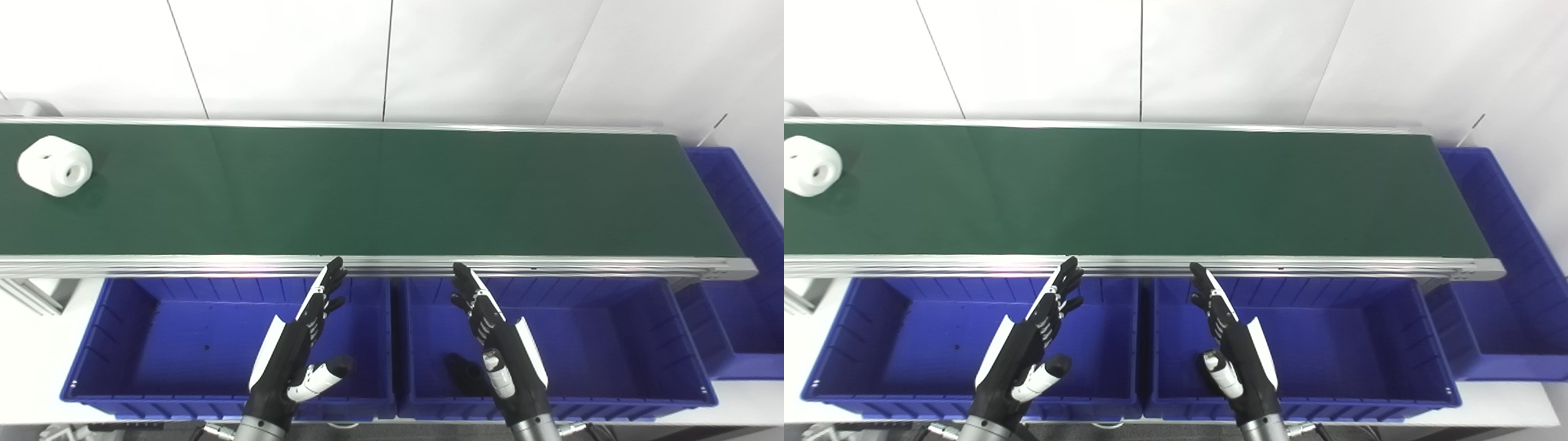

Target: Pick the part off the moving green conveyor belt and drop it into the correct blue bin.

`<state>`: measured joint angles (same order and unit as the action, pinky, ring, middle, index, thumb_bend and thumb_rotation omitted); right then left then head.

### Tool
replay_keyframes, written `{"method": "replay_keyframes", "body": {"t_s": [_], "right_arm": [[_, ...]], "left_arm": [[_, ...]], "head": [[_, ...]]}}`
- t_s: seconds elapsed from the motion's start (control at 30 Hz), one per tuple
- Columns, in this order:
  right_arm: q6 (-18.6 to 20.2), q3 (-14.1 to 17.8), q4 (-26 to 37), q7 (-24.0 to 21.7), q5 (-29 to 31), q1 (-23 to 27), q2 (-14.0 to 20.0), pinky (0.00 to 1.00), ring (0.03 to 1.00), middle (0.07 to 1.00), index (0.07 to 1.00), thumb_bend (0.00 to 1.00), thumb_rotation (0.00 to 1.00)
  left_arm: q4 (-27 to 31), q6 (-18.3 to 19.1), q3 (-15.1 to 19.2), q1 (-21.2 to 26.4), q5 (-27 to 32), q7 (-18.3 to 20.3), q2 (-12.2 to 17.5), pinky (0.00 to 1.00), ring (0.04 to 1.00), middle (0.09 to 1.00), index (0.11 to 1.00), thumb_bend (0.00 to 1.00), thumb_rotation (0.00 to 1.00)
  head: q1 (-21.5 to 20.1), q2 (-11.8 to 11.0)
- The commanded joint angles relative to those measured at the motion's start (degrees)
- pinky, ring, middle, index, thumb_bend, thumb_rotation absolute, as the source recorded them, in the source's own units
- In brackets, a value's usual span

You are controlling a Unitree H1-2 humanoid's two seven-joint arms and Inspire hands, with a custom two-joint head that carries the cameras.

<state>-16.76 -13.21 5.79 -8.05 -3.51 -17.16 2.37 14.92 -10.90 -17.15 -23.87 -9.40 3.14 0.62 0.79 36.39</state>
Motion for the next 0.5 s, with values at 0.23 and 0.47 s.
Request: {"method": "replay_keyframes", "body": {"t_s": [0.23, 0.47], "right_arm": [[-3.0, 0.2, 0.6, 0.1, 0.6, 0.6, -0.1, 0.91, 0.965, 0.973, 0.950, 1.00, 1.00], [-3.3, 0.1, 0.5, 0.1, 0.4, 0.5, 0.0, 0.91, 0.965, 0.971, 0.948, 1.00, 1.00]], "left_arm": [[0.8, -2.4, -0.2, 0.3, -0.5, -0.5, -0.8, 0.91, 0.983, 0.974, 0.976, 0.87, 0.84], [0.5, -2.8, -0.2, 0.4, -0.4, -0.4, -0.7, 0.92, 0.984, 0.971, 0.975, 0.87, 0.84]], "head": [[0.1, -0.2], [0.1, -0.3]]}}
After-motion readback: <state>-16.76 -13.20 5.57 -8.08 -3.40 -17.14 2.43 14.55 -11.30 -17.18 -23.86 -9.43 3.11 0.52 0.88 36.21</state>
